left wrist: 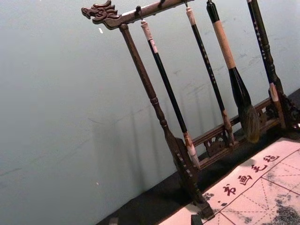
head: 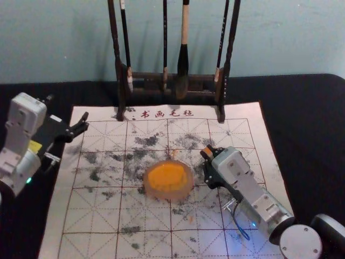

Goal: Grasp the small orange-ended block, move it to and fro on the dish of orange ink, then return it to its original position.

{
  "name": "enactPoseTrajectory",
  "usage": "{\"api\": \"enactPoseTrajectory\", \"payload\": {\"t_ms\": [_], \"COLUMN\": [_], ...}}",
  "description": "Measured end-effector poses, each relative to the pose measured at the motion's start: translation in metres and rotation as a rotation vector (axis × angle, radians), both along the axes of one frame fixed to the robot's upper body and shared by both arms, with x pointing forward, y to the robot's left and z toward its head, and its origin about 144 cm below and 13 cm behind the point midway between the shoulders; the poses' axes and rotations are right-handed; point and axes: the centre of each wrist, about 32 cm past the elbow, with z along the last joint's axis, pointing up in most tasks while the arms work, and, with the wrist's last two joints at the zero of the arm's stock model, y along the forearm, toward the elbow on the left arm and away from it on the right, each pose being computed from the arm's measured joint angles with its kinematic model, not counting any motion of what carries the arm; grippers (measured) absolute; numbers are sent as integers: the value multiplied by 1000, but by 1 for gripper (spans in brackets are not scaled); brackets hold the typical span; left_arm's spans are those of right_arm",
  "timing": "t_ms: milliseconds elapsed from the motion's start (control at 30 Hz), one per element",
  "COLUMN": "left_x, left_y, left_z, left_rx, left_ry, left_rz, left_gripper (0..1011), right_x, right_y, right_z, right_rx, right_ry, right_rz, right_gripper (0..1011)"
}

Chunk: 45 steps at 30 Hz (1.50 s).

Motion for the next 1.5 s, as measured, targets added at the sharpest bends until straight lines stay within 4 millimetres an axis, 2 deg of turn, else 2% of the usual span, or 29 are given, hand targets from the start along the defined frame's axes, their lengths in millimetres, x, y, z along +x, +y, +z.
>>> {"api": "enactPoseTrajectory", "payload": {"t_ms": [233, 633, 967, 1500], "left_x": [0, 0, 0, 0], "left_y": [0, 0, 0, 0], "left_z": [0, 0, 0, 0], "left_rx": [0, 0, 0, 0], "left_ry": [0, 0, 0, 0], "left_rz": [0, 0, 0, 0], "left_gripper": [1001, 1001, 1001, 1001], "right_x": [2, 4, 7, 28], "right_y": [-3, -20, -29, -40], "right_z": [3, 31, 44, 45], "right_rx": [25, 163, 261, 436], "right_ry": [7, 25, 46, 154], "right_rz": [-8, -11, 7, 166], "right_gripper": [135, 135, 135, 135]}}
